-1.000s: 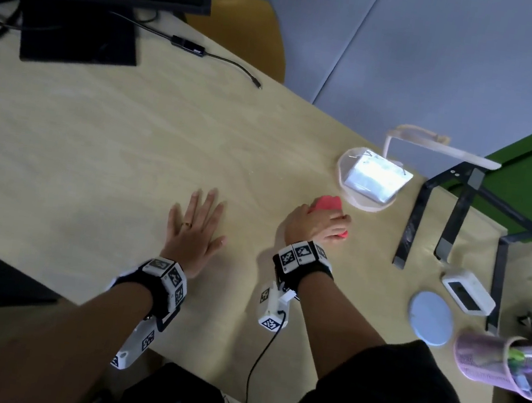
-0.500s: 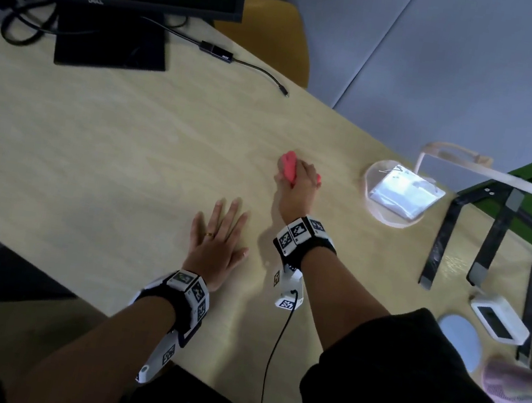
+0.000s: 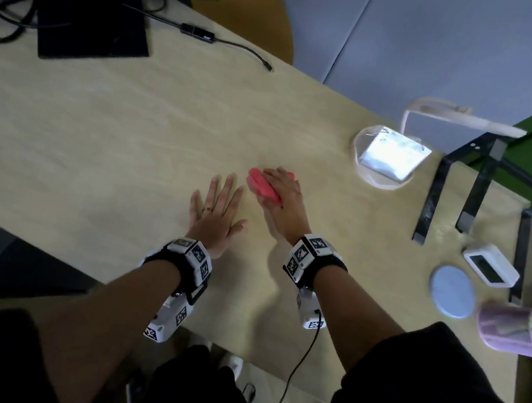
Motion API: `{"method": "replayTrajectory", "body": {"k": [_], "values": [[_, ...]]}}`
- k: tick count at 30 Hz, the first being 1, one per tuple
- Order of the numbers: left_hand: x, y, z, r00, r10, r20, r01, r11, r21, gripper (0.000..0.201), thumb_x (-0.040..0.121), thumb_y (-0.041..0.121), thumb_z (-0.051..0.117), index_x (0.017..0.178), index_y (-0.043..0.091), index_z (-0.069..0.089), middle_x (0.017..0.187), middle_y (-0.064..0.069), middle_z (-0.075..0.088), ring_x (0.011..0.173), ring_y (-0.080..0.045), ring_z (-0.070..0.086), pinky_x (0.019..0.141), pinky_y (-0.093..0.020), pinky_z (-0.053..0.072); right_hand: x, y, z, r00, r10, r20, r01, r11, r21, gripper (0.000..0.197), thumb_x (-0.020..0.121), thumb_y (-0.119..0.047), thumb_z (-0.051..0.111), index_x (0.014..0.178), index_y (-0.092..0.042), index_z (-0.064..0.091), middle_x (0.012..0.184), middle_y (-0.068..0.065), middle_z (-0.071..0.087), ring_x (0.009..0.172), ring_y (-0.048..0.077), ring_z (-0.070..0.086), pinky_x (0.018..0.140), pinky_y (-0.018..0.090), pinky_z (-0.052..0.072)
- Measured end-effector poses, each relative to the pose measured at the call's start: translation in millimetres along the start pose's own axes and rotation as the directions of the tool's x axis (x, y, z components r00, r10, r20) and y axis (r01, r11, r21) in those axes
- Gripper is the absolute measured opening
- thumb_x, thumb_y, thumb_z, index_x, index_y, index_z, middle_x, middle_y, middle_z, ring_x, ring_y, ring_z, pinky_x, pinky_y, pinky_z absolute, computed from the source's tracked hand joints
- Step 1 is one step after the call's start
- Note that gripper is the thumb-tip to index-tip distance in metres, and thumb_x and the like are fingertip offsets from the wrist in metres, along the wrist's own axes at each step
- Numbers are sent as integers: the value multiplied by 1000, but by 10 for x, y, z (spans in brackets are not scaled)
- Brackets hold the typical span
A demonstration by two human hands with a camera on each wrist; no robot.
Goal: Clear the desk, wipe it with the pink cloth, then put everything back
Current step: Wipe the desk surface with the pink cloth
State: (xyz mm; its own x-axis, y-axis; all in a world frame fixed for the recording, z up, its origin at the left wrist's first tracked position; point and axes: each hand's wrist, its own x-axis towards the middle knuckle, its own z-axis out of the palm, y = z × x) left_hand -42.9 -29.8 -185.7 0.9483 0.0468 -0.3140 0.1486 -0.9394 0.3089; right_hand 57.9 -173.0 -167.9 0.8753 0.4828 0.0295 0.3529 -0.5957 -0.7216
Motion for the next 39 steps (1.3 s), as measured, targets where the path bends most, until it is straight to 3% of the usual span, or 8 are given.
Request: {"method": "replayTrajectory", "body": {"k": [10, 14, 17, 25, 29, 32, 35, 39], "values": [[-19, 23, -3, 999, -17, -43, 19, 999, 33, 83, 78, 63, -5, 151, 24, -3, 159, 1, -14, 147, -25, -13, 114, -57, 0, -930, 83, 79, 983, 28, -183, -33, 999, -20, 44, 83, -19, 58, 127, -12, 57, 129, 8, 57, 128, 29, 45, 109, 51, 29], [-26, 20, 8, 998, -3, -57, 4, 1000, 22, 74, 88, 61, 9, 151, 23, -2, 159, 1, -13, 147, -25, -12, 113, -59, 0, -1256, -59, 226, 981, 18, -191, -33, 997, -74, 42, 86, -15, 56, 128, -14, 55, 129, 5, 57, 128, 25, 43, 112, 49, 27], [-16, 19, 8, 999, -23, -42, 24, 999, 24, 67, 97, 50, 23, 151, 24, -7, 158, 3, -20, 146, -23, -18, 114, -57, -4, -1506, -169, 329, 988, -22, -156, 4, 994, -113, 41, 86, -15, 57, 127, -14, 55, 130, 4, 56, 129, 24, 42, 113, 44, 24], [-28, 45, -54, 1000, -28, -7, 29, 999, 18, 66, 98, 48, 24, 150, 26, -9, 157, 5, -23, 146, -21, -20, 114, -54, -6, -2198, -244, 214, 987, -156, 30, 155, 988, 12, 43, 80, -14, 60, 122, -16, 59, 130, 0, 57, 130, 17, 41, 113, 28, 15], [-74, 135, -108, 998, -69, -12, 70, 996, 63, 64, 99, 44, 25, 152, 22, -3, 159, 3, -17, 146, -24, -17, 115, -55, -4, -2604, -1, -11, 985, -152, 77, 152, 988, 16, 39, 82, -16, 60, 121, -15, 59, 129, 3, 58, 127, 20, 46, 111, 43, 29], [-169, 350, -106, 996, -78, -40, 81, 993, 91, 61, 100, 38, 26, 152, 17, 3, 160, 1, -12, 146, -25, -16, 115, -56, -2, -2970, 202, -254, 996, -83, -13, 83, 996, -18, 35, 93, -32, 51, 124, -17, 54, 132, 6, 56, 127, 22, 46, 109, 46, 34], [-313, 689, -12, 998, 46, -30, -45, 998, 51, 59, 100, 36, 28, 152, 18, 7, 160, 3, -11, 147, -22, -15, 115, -55, -3, -3246, 294, -505, 991, 47, -122, -53, 997, -54, 46, 97, -43, 32, 129, -17, 53, 135, 3, 52, 129, 16, 41, 111, 39, 31], [-571, 1179, 200, 975, 219, 45, -218, 976, -23, 58, 100, 35, 31, 151, 22, 8, 159, 7, -11, 147, -17, -13, 117, -52, -4, -3363, 400, -817, 935, 143, -326, -167, 985, -48, 42, 97, -37, 40, 131, -16, 52, 135, -1, 48, 128, 13, 40, 115, 29, 24]]}}
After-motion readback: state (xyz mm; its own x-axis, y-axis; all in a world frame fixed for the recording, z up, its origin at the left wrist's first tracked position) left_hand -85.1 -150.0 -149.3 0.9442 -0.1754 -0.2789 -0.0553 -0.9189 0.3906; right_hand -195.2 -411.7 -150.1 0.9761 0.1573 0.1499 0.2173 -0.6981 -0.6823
